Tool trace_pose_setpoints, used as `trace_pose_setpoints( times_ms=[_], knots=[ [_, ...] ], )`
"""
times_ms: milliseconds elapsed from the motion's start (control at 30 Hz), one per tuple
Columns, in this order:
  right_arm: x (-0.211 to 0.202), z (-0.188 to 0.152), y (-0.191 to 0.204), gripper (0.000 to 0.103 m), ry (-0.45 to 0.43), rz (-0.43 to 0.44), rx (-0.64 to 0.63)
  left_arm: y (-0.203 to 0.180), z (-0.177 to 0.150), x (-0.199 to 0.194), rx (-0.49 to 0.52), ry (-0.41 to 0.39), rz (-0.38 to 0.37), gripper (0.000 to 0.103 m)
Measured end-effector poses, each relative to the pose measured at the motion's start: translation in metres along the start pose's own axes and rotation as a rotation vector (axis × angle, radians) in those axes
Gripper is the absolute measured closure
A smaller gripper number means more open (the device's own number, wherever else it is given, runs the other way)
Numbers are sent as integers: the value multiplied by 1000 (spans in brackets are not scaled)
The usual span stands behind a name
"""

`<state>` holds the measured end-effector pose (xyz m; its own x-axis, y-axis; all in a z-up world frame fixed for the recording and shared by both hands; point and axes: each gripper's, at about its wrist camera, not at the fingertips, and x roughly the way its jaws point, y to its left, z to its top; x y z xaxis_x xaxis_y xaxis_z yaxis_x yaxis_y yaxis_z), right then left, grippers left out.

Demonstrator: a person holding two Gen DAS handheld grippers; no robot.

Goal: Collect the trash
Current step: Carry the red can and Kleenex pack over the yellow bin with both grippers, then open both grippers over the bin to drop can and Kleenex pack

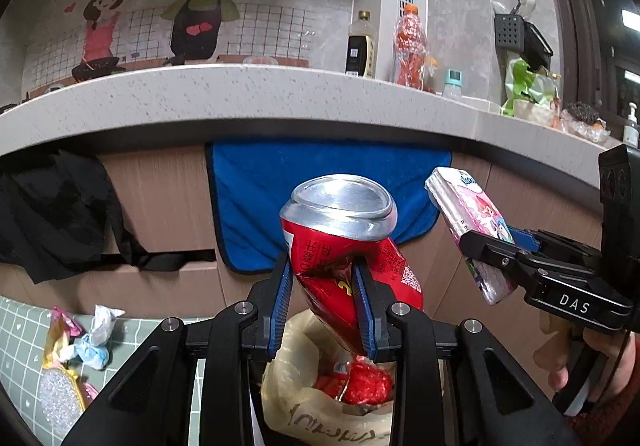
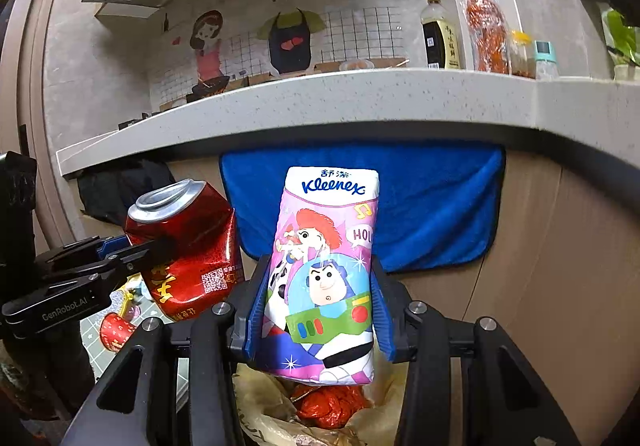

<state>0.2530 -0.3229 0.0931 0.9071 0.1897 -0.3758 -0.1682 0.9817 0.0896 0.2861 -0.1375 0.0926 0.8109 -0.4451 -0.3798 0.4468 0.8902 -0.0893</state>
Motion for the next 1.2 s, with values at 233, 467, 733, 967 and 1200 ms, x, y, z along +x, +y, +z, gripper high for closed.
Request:
trace_pose_setpoints(
  times_ms=[233, 467, 733, 967, 1200],
  knots=[
    [9, -9, -6, 62, 21, 9, 19, 1, -12, 15, -11, 39, 1, 72],
    [19, -18, -9, 62, 47, 15, 21, 3, -20, 28, -20, 63, -5, 72],
    [34, -22, -18, 55, 60, 25, 57, 10, -25, 52, -51, 119, -63, 71],
    [57, -39, -43, 37, 91, 49, 193, 26, -37, 76, -100, 187, -128, 38],
    [59, -59, -43, 38, 125, 46, 211, 47, -45, 66, -114, 207, -72, 38]
  ],
)
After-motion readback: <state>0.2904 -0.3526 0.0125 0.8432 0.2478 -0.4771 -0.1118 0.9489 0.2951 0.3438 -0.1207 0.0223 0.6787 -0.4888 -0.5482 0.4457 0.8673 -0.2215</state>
